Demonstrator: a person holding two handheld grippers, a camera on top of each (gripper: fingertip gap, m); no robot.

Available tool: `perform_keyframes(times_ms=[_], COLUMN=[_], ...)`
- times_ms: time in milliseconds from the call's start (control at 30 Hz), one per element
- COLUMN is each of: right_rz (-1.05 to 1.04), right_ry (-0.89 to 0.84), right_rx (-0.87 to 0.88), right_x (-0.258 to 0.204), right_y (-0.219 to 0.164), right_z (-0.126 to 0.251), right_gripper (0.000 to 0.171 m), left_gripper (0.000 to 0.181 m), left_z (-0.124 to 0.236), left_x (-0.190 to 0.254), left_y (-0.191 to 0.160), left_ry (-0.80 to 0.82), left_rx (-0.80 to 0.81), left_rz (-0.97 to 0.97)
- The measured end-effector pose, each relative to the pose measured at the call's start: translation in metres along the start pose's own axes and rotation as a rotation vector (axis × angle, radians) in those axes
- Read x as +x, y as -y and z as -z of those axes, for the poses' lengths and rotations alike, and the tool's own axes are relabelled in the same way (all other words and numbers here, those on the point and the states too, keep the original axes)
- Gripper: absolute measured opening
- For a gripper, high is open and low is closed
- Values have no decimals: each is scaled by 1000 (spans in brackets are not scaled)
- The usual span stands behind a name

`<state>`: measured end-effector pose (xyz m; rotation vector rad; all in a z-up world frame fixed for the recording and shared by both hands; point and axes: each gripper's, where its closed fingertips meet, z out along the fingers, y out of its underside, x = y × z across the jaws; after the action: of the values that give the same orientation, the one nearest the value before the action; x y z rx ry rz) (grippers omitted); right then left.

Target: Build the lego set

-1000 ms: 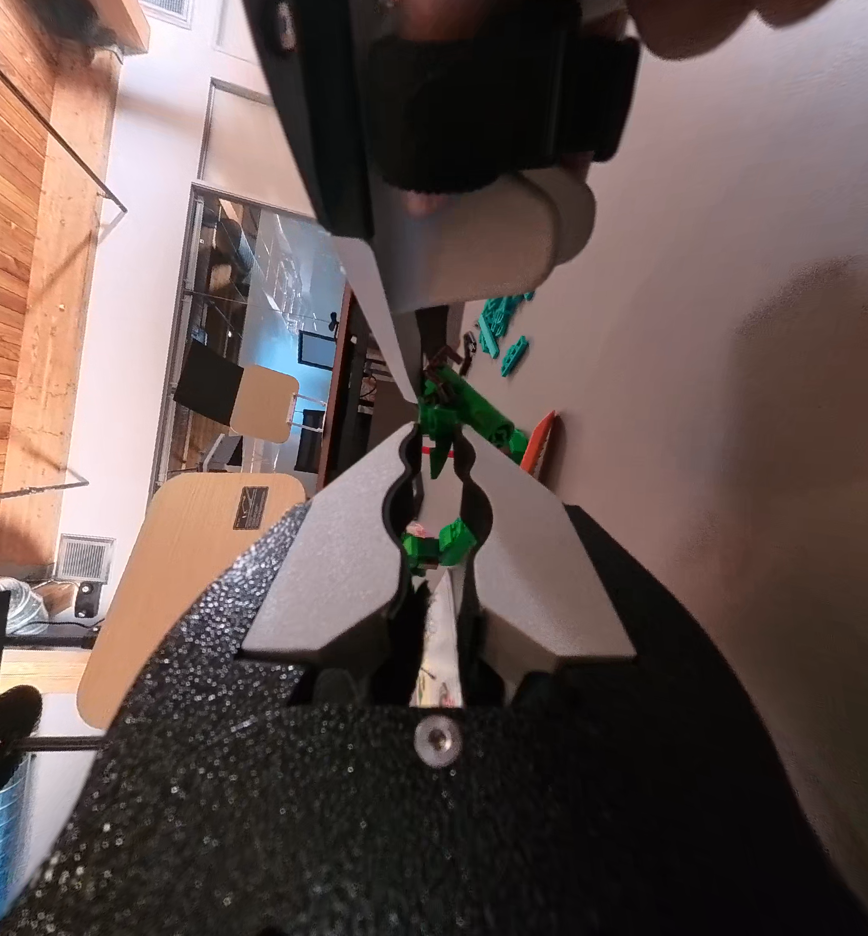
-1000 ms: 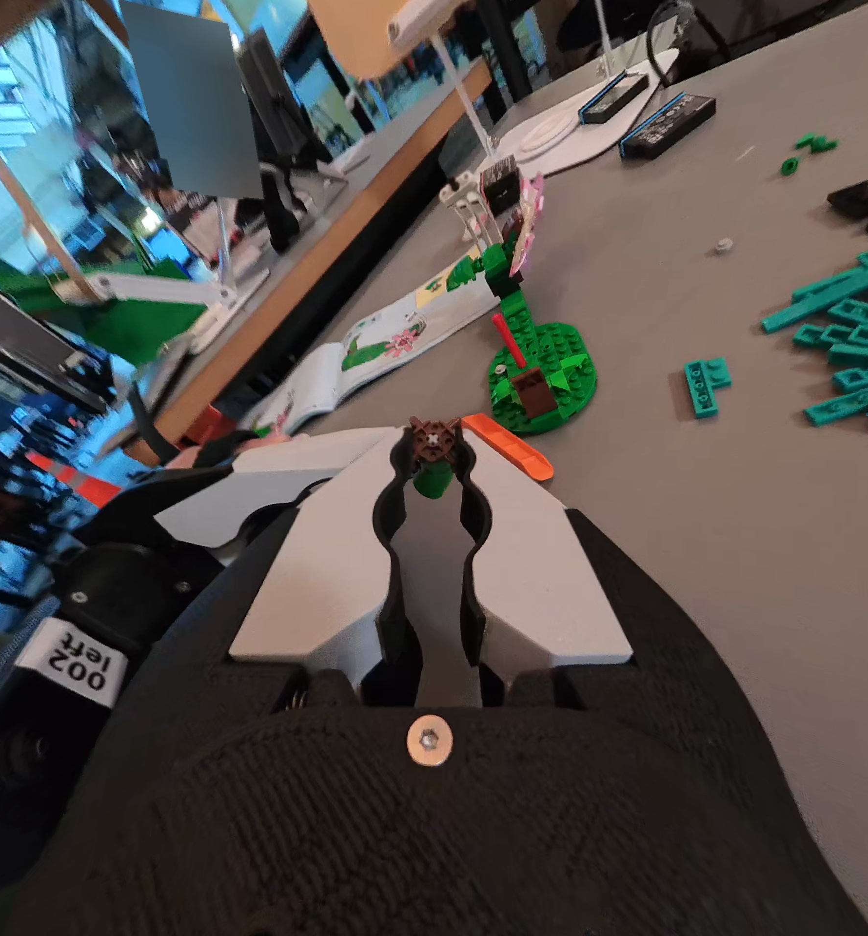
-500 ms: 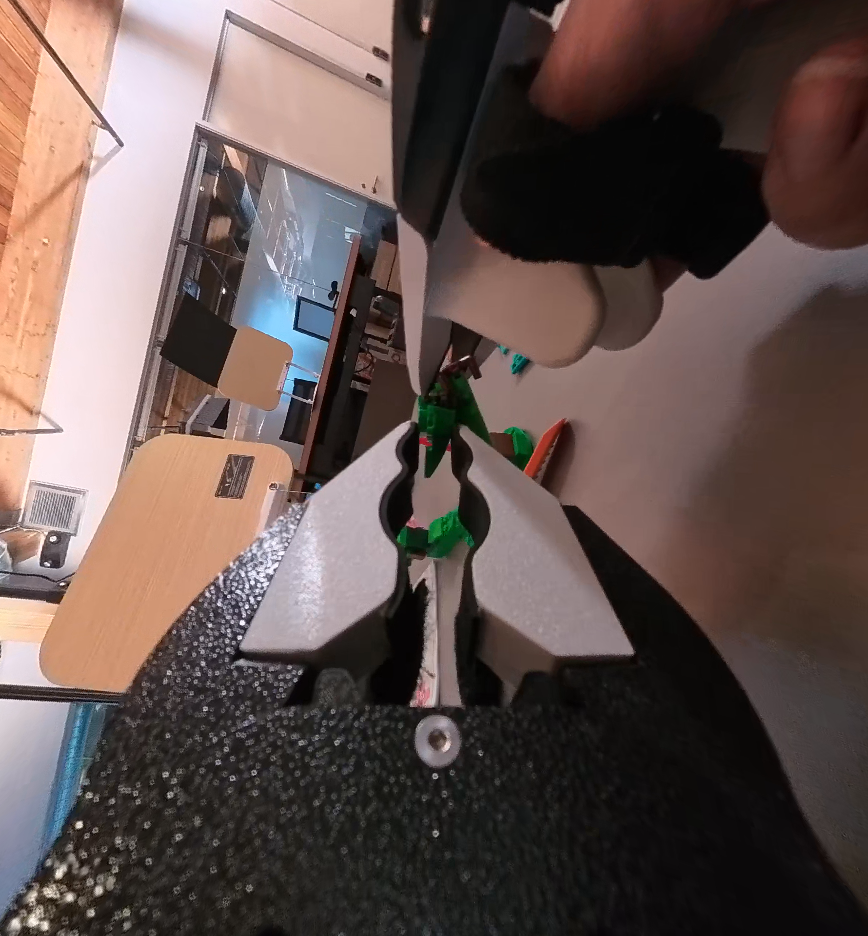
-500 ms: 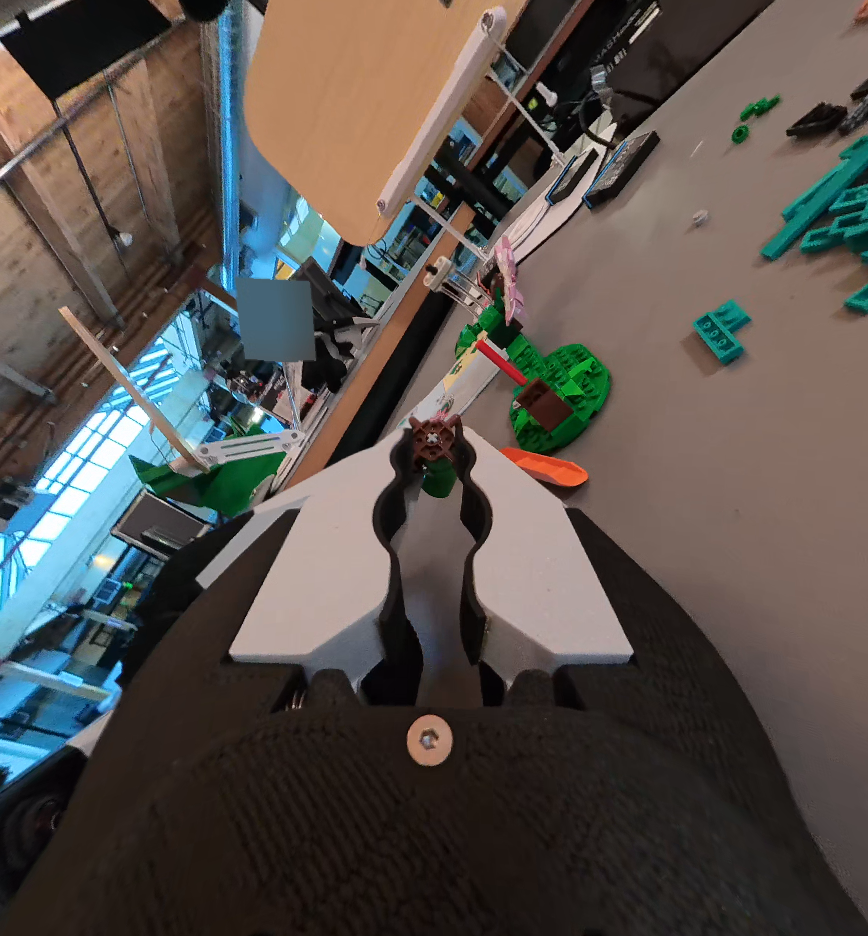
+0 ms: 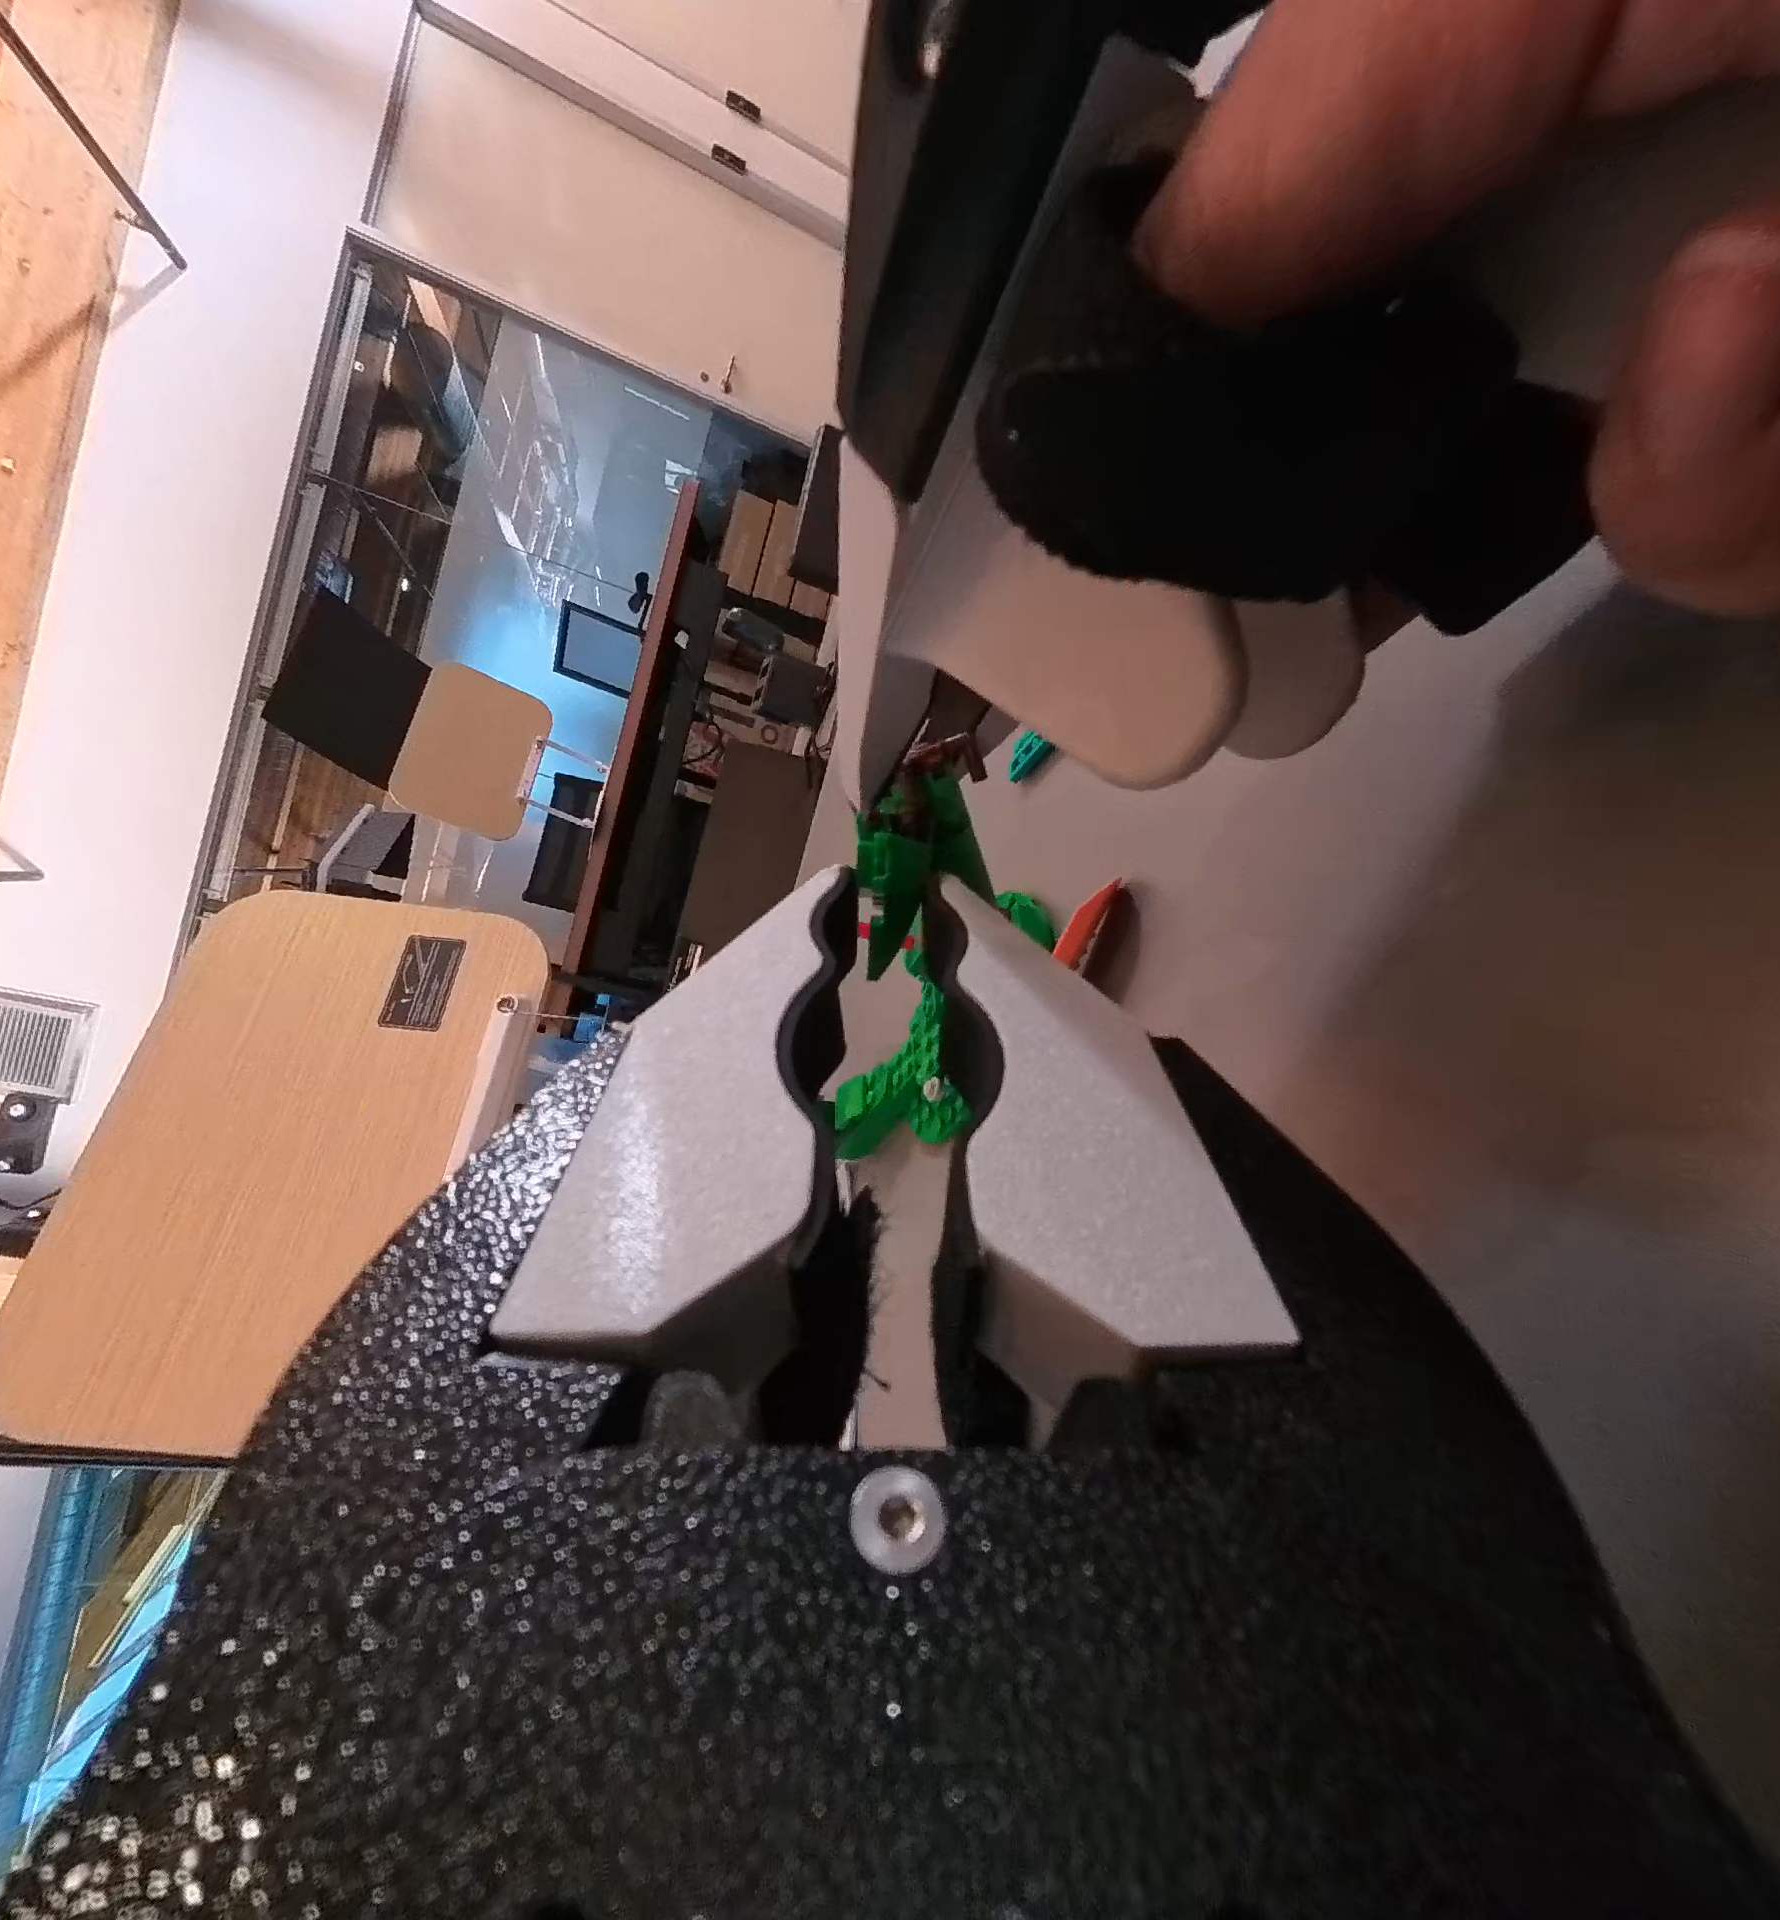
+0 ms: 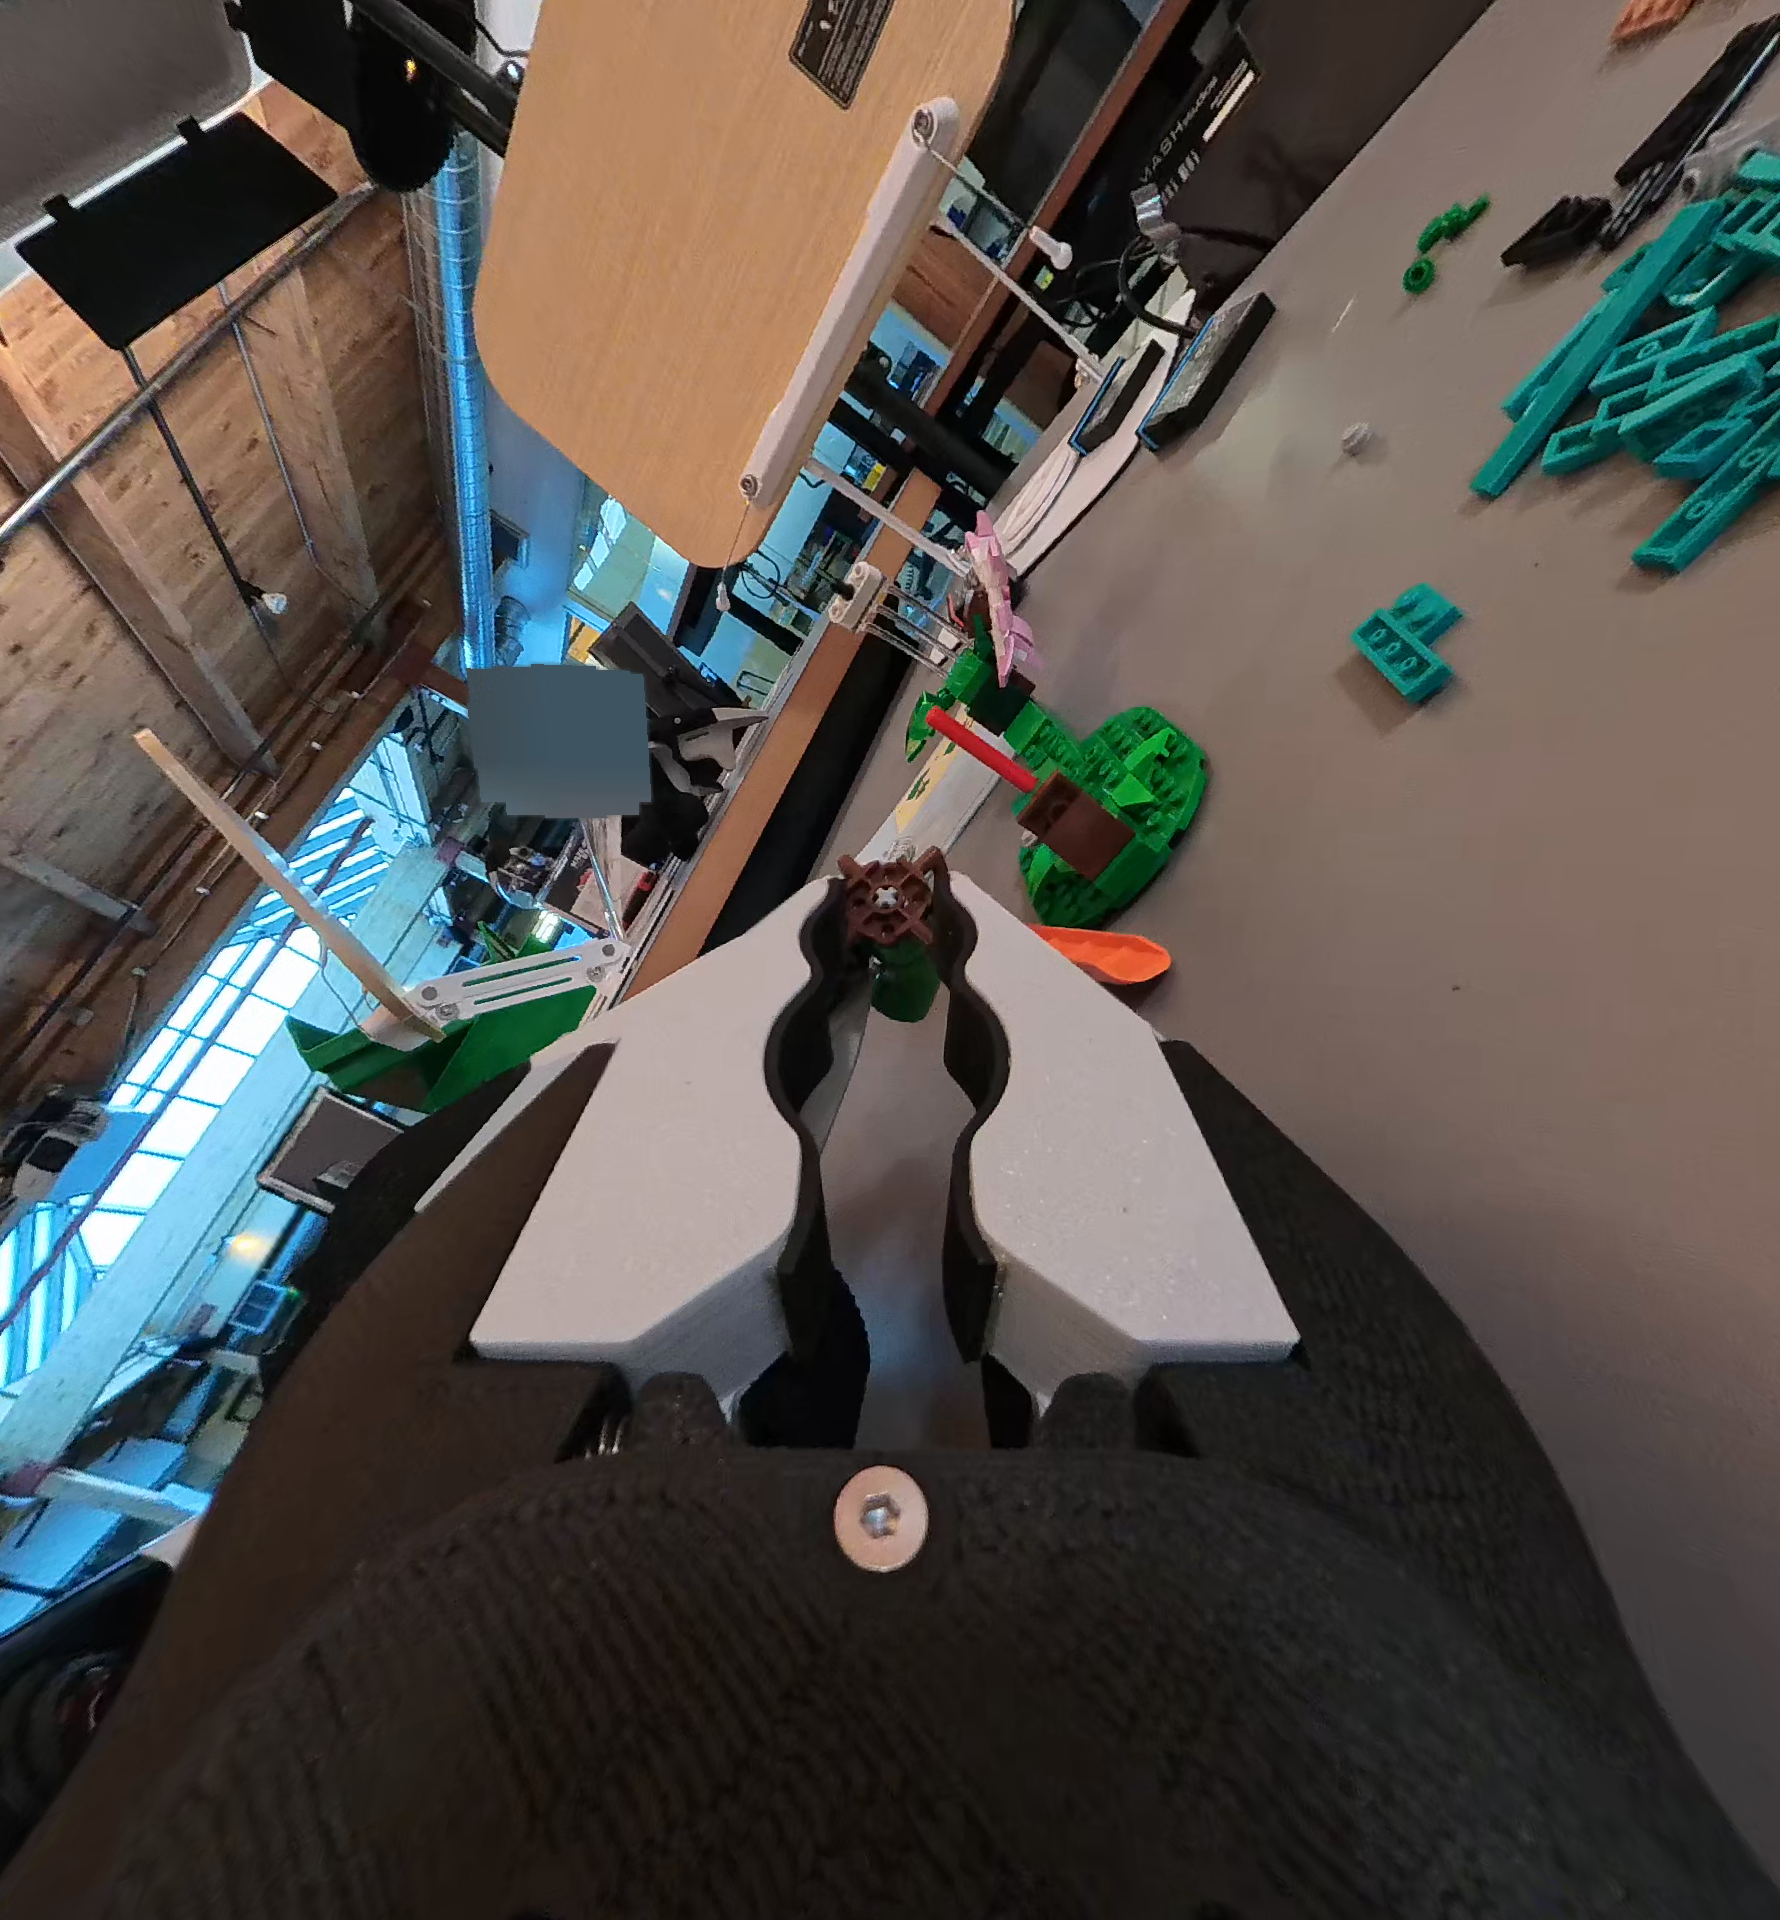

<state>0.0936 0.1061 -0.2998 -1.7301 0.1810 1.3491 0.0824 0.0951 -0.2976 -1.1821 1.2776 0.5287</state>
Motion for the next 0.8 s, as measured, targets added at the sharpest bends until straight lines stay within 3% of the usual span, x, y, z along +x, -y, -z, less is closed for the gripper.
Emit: perform_keyframes(times_ms=[400,500,800], right_rz=[-34,-48,-138], right_ry=[38,41,34], right_rx=[-105,-122,-135], right_x=[4,5,9], right_y=[-4,-5,-10], right_z=[0,1,1], right_gripper=[15,15,15], left_gripper=[12,21,13], left_z=[3,5,7], left_x=[4,10,13], left_y=[1,2,-2], left_ry=[-45,-85,-139], left_rx=[66,89,95], left_rz=[70,86,178])
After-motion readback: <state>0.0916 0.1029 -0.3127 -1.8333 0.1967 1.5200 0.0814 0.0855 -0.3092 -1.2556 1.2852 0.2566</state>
